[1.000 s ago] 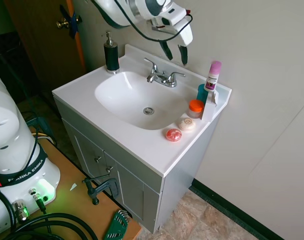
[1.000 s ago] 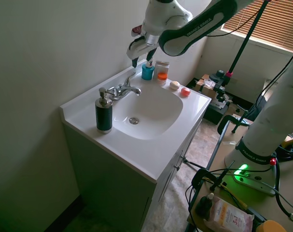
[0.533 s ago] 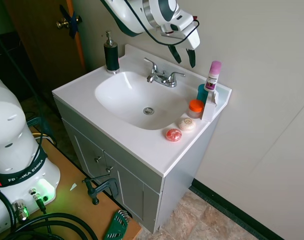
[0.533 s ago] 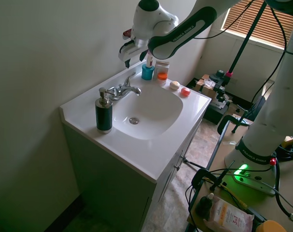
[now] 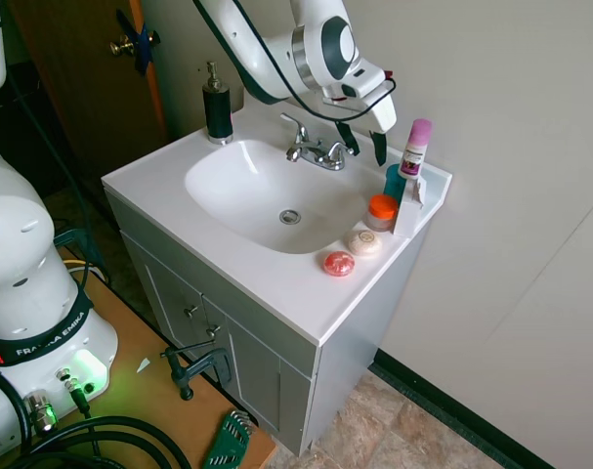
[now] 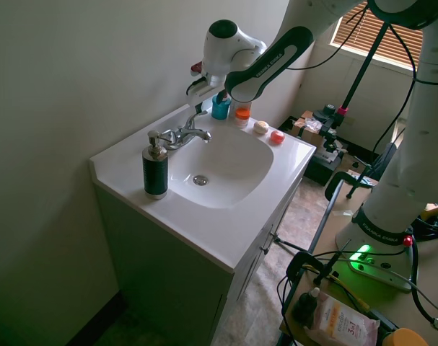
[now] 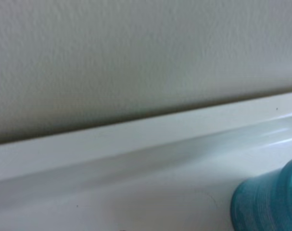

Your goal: Turn on the cold water

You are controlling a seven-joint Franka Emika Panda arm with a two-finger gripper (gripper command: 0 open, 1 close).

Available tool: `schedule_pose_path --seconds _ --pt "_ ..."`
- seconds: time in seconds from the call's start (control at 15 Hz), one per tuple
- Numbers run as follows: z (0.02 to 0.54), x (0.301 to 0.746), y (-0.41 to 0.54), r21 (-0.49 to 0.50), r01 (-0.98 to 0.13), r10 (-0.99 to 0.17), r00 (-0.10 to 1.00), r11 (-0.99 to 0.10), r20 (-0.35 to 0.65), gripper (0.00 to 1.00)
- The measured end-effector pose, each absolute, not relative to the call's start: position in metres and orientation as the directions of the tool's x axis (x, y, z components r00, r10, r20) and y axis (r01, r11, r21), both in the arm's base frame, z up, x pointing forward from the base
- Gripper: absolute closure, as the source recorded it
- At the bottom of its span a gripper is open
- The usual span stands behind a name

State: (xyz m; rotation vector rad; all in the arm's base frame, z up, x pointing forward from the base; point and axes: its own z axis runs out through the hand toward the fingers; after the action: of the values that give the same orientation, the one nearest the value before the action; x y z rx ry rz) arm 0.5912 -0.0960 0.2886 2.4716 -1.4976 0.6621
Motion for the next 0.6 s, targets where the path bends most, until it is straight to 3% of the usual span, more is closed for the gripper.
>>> schedule_pose_path --seconds 0.6 --pt "0.316 0.508 -0.055 -0.113 -0.858 -0.840 0.449 -0.500 0.305 0.00"
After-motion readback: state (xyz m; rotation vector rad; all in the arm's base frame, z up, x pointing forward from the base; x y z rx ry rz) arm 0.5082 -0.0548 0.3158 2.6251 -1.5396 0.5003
